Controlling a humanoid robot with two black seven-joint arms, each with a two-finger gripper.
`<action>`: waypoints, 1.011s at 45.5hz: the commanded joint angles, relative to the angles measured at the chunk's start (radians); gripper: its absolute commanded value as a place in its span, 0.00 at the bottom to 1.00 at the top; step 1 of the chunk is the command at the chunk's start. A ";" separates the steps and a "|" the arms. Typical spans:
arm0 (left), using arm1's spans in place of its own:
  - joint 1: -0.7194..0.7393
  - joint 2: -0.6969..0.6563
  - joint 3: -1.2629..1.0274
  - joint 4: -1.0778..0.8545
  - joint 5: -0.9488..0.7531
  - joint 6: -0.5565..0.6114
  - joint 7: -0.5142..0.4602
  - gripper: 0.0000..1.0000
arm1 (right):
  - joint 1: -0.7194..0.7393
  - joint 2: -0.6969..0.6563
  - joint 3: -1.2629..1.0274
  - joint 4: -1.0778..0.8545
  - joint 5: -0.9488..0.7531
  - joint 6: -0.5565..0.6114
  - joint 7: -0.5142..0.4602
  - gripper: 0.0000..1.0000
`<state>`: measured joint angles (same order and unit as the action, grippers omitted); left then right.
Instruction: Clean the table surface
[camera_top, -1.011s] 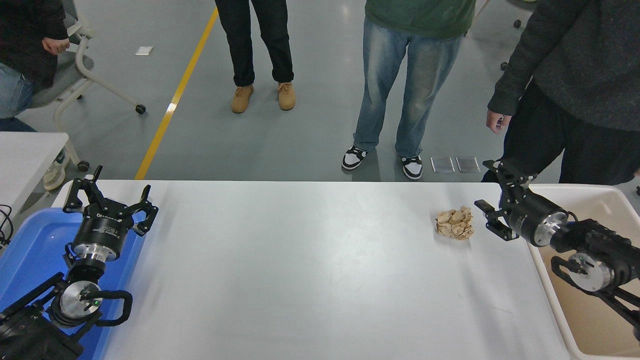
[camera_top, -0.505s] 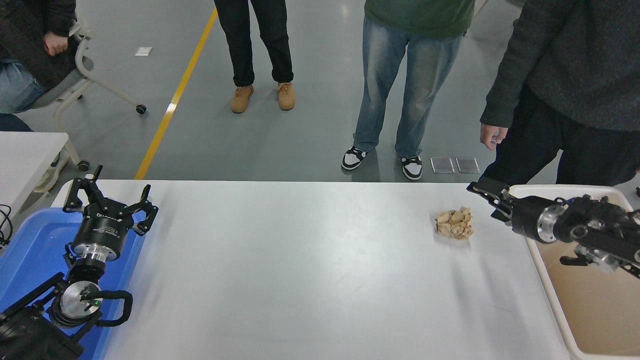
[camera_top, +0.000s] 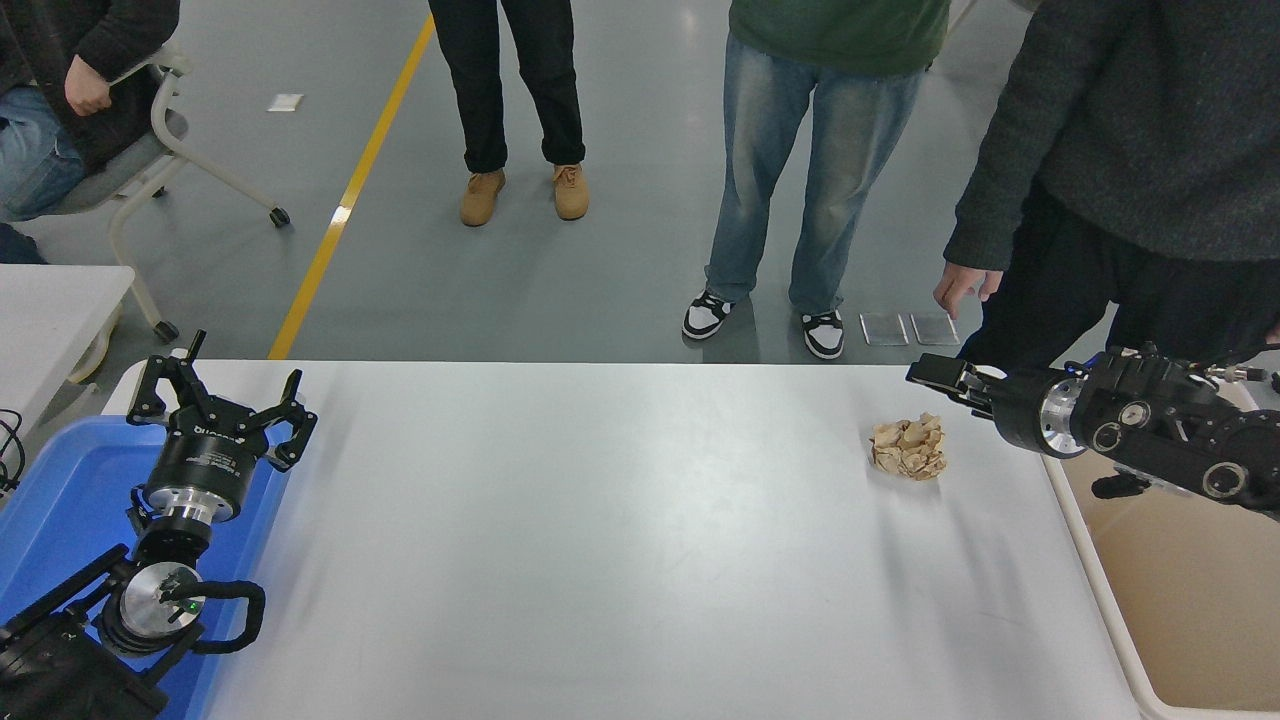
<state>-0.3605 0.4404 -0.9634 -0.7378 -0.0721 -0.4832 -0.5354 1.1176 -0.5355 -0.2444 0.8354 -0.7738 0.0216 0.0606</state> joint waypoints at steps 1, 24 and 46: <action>0.000 0.000 0.000 0.000 0.000 0.000 0.000 0.99 | 0.034 0.032 -0.091 -0.041 0.019 0.030 -0.125 0.99; 0.000 0.001 0.000 0.000 0.000 0.000 0.000 0.99 | 0.068 0.112 -0.013 -0.055 0.395 0.018 -0.433 0.99; 0.000 0.000 0.000 0.000 0.000 0.000 0.000 0.99 | 0.039 0.345 -0.056 -0.351 0.407 0.047 -0.456 0.99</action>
<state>-0.3605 0.4406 -0.9631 -0.7378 -0.0722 -0.4832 -0.5353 1.1705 -0.2812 -0.2719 0.6069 -0.3834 0.0578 -0.3712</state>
